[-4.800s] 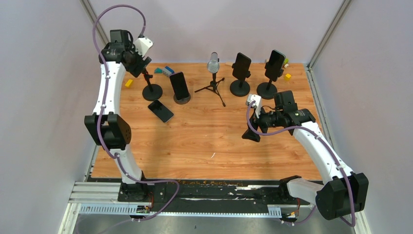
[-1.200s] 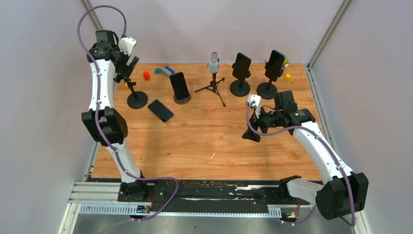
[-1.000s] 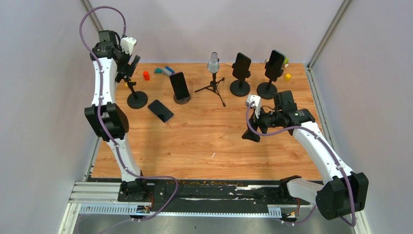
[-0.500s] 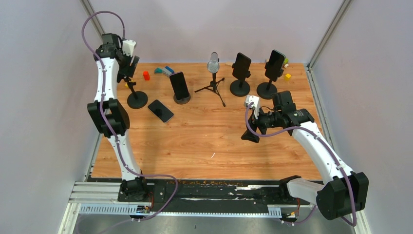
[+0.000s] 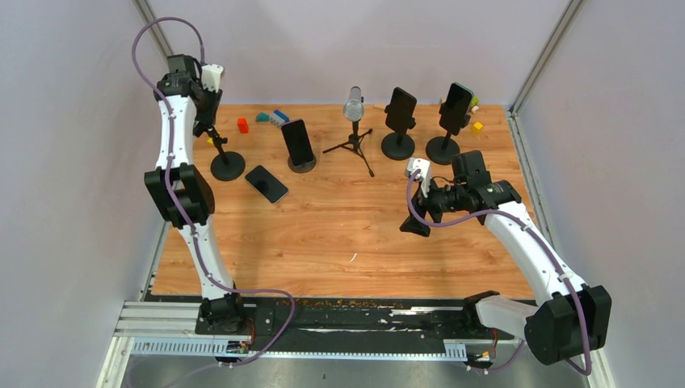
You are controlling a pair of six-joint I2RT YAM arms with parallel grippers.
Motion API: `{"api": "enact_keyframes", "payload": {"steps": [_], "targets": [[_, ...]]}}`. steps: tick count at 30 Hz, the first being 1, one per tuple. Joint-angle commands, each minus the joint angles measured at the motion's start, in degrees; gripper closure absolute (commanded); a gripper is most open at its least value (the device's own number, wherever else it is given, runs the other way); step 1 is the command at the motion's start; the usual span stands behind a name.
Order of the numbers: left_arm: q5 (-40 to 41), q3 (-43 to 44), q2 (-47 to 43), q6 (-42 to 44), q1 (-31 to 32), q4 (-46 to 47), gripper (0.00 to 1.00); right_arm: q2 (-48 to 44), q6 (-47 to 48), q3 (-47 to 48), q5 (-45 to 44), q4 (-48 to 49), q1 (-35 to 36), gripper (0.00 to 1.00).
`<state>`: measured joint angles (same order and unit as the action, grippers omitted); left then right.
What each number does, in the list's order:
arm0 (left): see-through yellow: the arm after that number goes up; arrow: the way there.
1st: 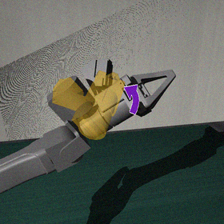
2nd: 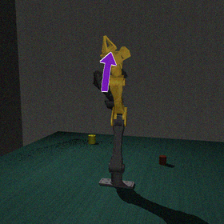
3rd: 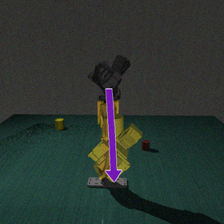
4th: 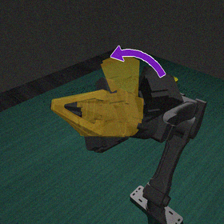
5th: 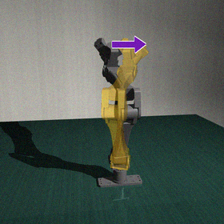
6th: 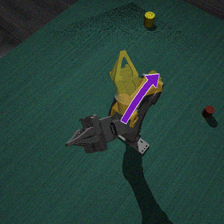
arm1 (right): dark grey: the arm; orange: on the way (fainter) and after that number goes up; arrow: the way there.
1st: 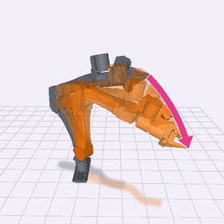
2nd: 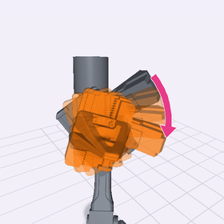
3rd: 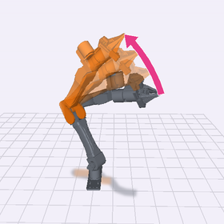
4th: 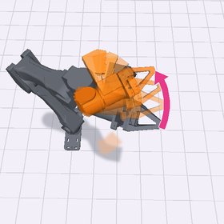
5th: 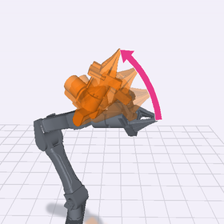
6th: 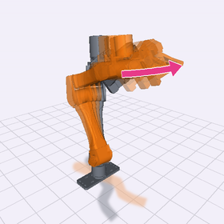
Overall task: Place the phone on the phone stand
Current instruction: Pick up the phone stand at the center of the board.
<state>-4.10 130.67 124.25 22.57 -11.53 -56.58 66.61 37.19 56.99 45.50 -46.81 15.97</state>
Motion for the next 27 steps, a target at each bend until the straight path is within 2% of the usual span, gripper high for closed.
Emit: {"api": "enact_keyframes", "payload": {"steps": [1,3,5,15,20,27], "targets": [[-3.74,3.73,-3.01,-1.84,-0.42,-2.27,0.80,-1.12,1.05,-0.31,1.09,1.67,0.29,0.26],[-4.66,4.29,-4.19,-2.38,-0.47,-2.34,0.95,-1.21,1.16,-0.37,1.14,1.66,0.27,0.26],[-5.14,4.59,-5.63,-2.73,-0.43,-2.08,1.00,-1.22,1.13,-0.38,1.20,1.64,0.28,0.26],[-8.41,4.24,-17.81,-2.14,-0.26,-4.41,1.00,-1.48,1.04,-0.23,1.37,1.63,0.29,0.26],[-10.93,-1.37,-25.63,-0.97,1.12,-5.76,1.00,-1.66,1.04,-0.22,1.33,1.63,0.24,0.26],[-14.14,-8.18,-35.69,-0.84,6.37,-10.27,1.00,-2.04,1.04,-0.15,1.04,1.63,0.27,0.26]]}}
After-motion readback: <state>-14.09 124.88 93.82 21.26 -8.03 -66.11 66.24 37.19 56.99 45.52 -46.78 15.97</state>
